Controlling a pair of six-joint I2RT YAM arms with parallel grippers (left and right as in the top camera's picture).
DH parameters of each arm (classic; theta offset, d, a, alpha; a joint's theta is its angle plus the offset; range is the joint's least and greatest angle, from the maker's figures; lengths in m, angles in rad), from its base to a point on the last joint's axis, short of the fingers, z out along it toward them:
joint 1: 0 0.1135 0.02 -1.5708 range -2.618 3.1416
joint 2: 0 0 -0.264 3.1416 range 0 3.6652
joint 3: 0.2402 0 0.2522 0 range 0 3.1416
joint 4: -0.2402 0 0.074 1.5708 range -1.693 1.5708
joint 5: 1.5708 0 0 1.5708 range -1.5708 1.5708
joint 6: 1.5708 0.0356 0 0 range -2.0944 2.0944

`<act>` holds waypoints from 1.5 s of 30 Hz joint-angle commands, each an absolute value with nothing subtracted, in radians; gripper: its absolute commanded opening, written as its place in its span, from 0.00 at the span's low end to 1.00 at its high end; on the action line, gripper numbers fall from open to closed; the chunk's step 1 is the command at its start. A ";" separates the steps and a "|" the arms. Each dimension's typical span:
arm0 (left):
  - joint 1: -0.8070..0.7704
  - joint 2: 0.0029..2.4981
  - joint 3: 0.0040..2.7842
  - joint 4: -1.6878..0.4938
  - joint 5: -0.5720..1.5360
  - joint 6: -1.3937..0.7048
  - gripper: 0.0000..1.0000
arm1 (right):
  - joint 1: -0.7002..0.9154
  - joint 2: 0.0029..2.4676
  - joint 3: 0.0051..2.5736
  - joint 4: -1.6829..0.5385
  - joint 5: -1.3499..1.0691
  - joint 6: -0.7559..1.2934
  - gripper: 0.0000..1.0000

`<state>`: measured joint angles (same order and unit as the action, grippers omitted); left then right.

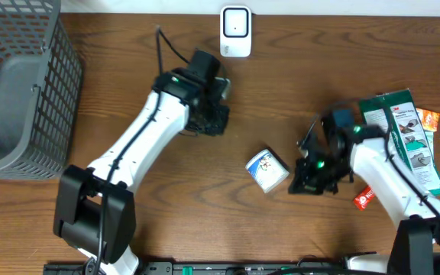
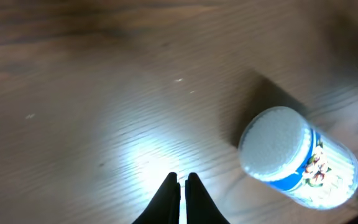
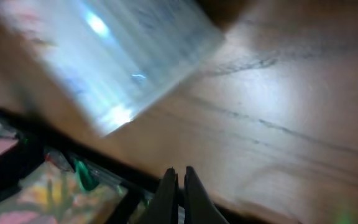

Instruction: Scan the item barcode

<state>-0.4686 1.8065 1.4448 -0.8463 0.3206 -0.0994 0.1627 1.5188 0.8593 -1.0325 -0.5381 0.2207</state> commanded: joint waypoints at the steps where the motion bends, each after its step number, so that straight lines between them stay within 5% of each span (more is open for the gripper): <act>1: -0.501 1.811 1.401 -0.808 0.344 -0.087 0.08 | 0.197 1.497 0.792 -0.950 -0.547 0.365 0.01; 12: -0.588 1.811 1.324 -0.630 0.355 -0.086 0.08 | 0.231 1.497 0.728 -0.772 -0.548 0.485 0.01; 45: -0.654 1.904 1.324 -0.629 0.292 -0.060 0.08 | 0.230 1.497 0.763 -0.582 -0.731 0.553 0.01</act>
<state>-0.6491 1.9045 1.3312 -0.6304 0.3122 -0.0795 0.2241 1.5135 0.7315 -0.5987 -0.6765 0.5426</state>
